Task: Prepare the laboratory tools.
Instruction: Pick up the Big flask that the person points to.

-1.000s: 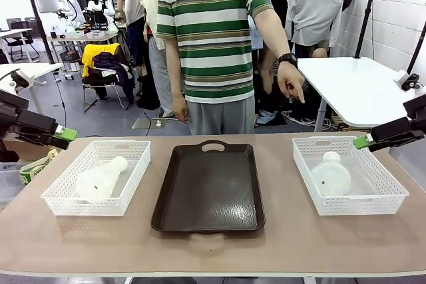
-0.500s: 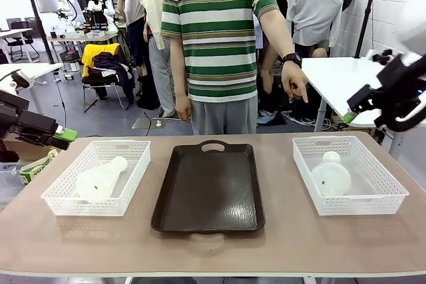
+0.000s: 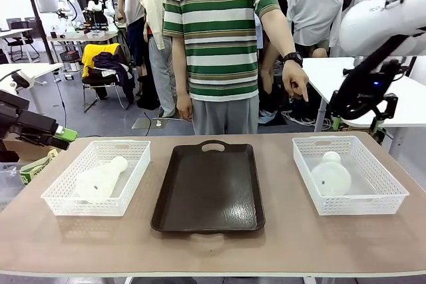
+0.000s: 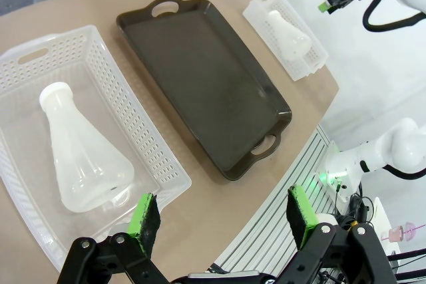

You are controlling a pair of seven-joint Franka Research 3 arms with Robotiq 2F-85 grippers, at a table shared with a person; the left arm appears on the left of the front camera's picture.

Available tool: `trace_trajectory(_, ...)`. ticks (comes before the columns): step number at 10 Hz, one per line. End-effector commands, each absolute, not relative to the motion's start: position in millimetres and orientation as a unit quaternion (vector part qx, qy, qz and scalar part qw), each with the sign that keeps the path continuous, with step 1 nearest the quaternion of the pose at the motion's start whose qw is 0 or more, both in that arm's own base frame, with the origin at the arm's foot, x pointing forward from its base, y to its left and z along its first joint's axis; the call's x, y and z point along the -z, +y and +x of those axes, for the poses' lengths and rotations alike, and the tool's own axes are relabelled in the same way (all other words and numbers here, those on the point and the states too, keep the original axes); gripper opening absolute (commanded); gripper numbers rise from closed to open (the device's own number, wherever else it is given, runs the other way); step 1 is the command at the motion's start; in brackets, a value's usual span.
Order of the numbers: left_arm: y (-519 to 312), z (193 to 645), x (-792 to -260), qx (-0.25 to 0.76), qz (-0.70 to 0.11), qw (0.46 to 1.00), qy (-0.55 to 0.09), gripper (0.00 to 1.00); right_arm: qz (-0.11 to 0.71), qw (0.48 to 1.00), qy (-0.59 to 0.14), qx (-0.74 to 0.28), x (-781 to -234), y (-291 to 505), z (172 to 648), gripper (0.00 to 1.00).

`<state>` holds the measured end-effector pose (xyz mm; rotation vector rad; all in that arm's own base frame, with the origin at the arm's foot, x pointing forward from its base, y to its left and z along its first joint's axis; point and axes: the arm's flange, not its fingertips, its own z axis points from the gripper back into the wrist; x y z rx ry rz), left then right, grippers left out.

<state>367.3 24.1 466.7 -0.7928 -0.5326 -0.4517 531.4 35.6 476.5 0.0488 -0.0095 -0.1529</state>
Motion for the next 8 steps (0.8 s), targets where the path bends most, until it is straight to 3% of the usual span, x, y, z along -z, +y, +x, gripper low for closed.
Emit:
trace_trajectory(1,25.4,368.1,-465.5,0.222,-0.385,0.856,-0.263,1.00,0.046,0.994,0.018,0.097,-471.9,42.4,565.3,1.00)
trace_trajectory(4,25.4,368.1,-465.5,0.222,-0.385,0.856,-0.263,1.00,0.043,0.989,0.030,0.137,-429.5,42.7,595.9,1.00)
trace_trajectory(8,25.4,368.1,-465.5,0.222,-0.385,0.856,-0.263,1.00,0.046,0.986,0.034,0.156,-380.3,43.2,596.7,1.00)
